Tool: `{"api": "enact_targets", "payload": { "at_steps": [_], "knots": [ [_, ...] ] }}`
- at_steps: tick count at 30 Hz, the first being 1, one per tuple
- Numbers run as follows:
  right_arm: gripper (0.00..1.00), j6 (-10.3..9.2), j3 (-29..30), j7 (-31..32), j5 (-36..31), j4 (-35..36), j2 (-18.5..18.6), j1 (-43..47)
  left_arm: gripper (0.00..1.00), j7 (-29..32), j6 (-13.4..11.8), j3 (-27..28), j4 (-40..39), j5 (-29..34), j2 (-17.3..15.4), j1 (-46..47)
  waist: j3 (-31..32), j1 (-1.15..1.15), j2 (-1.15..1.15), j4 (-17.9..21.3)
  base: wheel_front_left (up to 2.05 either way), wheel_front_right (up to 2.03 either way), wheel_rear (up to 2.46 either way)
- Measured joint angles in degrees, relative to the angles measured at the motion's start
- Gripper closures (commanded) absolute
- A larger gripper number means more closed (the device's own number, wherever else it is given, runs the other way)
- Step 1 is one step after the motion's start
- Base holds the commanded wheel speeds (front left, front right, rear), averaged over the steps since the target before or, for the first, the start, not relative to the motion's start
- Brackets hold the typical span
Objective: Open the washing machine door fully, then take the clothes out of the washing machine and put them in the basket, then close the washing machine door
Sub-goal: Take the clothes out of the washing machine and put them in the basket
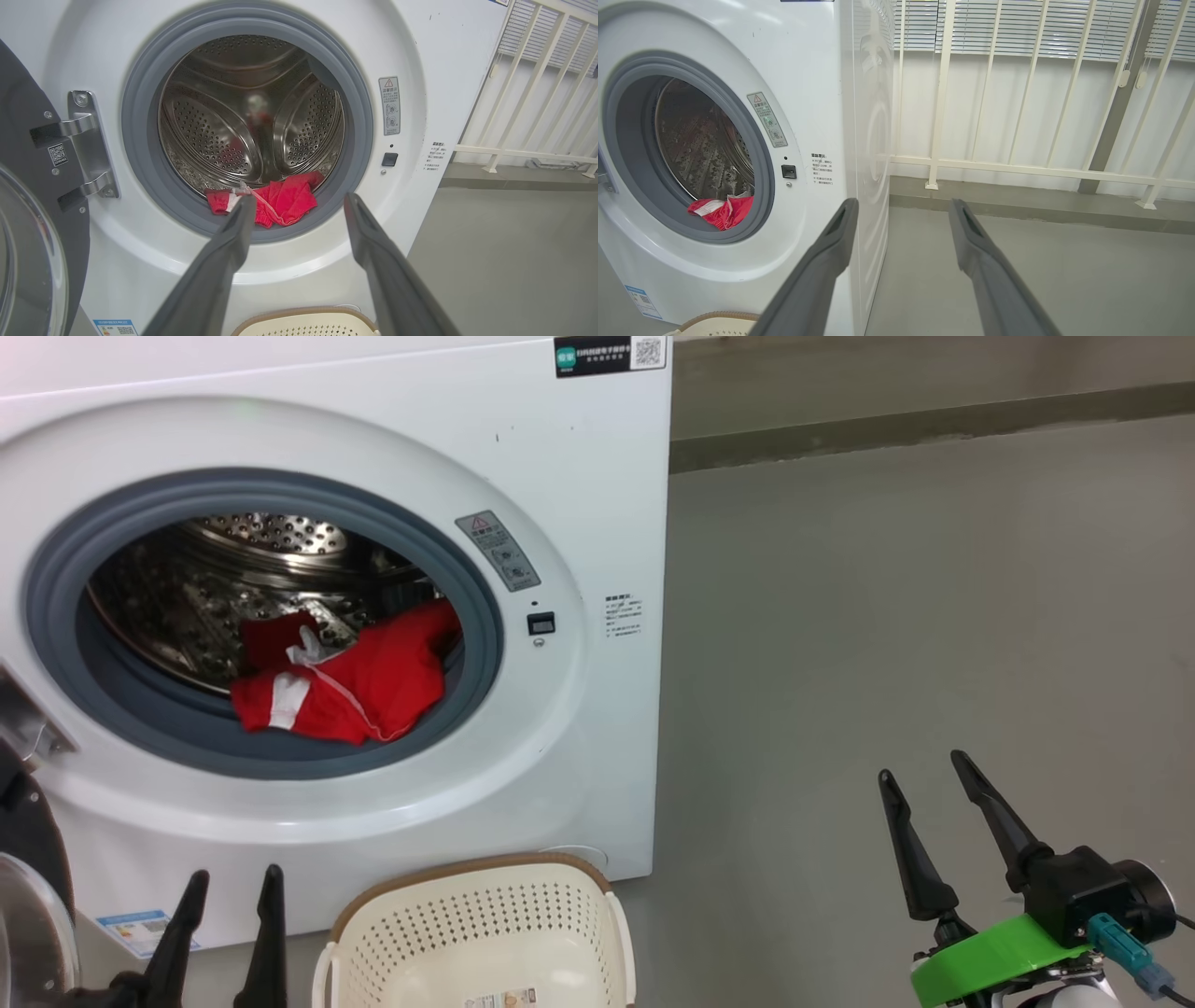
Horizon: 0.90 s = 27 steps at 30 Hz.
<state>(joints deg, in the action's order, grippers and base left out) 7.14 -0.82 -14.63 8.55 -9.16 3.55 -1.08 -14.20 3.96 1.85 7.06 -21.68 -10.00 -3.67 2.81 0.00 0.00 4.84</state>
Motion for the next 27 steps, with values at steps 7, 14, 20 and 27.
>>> {"api": "enact_targets", "payload": {
  "at_steps": [7, 14, 20, 27],
  "knots": [
    [0.0, 0.0, -0.2, 0.0, 0.0, 0.3, 0.1, 0.0, 0.0, 0.0, -0.5, 0.0, 1.5, 0.0, 0.0, 4.2, -1.9, 0.0, 0.0, -1.1, 0.0, 0.0, 0.0],
    [0.0, 0.0, -0.6, 0.0, -0.1, 0.8, -0.1, -0.3, 0.0, 0.0, -1.5, -0.3, 2.6, 0.0, 0.0, 8.4, -4.2, 0.0, 0.0, -1.9, 0.0, 0.0, 0.0],
    [0.0, 0.0, -0.8, 0.0, -0.1, 1.9, -0.3, -2.7, 0.0, 0.0, -1.7, -0.9, 3.6, 0.0, 0.0, 14.5, -7.6, 0.0, 0.0, -2.4, 0.0, 0.0, 0.0],
    [0.0, 0.0, -0.8, 0.0, -1.1, 3.4, -0.3, -5.9, 0.0, 0.0, -2.0, -1.7, 7.3, 0.5, 0.4, 22.8, -12.7, 0.0, 0.0, -2.9, 0.0, 0.0, 0.0]
  ]
}}
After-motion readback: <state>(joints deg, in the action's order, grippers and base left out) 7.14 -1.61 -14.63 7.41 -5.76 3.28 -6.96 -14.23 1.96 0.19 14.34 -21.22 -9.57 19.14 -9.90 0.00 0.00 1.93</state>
